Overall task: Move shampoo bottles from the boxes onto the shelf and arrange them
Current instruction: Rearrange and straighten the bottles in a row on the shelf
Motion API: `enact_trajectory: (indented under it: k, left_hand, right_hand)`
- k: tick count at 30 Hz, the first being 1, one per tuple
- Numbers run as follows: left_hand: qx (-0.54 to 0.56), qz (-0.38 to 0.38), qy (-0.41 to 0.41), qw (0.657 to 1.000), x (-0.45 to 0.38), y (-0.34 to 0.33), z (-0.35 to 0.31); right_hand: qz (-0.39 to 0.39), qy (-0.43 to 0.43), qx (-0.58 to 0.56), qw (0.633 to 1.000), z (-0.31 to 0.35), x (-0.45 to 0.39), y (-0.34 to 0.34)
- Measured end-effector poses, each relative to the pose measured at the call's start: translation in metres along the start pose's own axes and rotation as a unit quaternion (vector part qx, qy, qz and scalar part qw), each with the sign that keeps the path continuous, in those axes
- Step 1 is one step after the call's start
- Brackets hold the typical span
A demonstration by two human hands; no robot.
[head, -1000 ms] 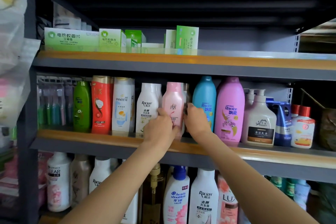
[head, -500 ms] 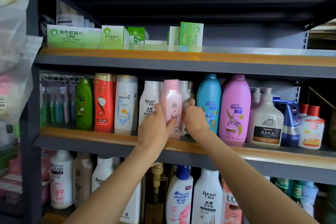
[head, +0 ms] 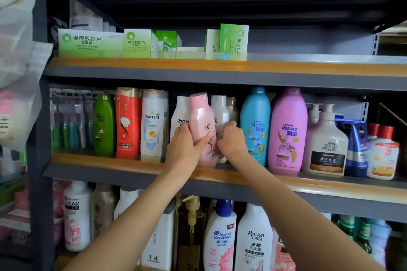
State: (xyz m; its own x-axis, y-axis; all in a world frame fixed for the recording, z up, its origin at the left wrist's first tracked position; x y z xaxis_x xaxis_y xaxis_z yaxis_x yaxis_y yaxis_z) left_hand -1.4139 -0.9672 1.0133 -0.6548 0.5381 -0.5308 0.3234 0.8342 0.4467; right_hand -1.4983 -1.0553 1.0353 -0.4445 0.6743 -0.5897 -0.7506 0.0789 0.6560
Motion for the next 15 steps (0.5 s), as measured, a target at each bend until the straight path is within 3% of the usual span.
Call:
enact_trajectory:
  k: [8, 15]
  left_hand:
    - [0.050, 0.046, -0.015, 0.998, -0.001, 0.010, 0.000]
    - [0.060, 0.072, -0.025, 0.995, -0.001, 0.011, -0.006]
  right_hand:
    - [0.026, -0.002, -0.041, 0.999, -0.005, -0.005, 0.011]
    - [0.094, -0.026, -0.088, 0.991, -0.008, -0.006, 0.020]
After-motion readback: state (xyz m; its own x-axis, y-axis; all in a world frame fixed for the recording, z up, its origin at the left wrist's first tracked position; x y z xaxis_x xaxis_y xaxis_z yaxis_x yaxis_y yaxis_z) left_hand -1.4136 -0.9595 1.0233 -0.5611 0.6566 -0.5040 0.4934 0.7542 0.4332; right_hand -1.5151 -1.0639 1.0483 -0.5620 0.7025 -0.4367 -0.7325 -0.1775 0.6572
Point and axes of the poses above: each hand's wrist, its own x-axis away from the middle knuckle, its own y-axis out of the back of the hand, z = x × y, the point moved 1 cm from there along -x, towards the middle knuckle, and after that the axes turned 11 degrees about y, right-handed, at the moved point
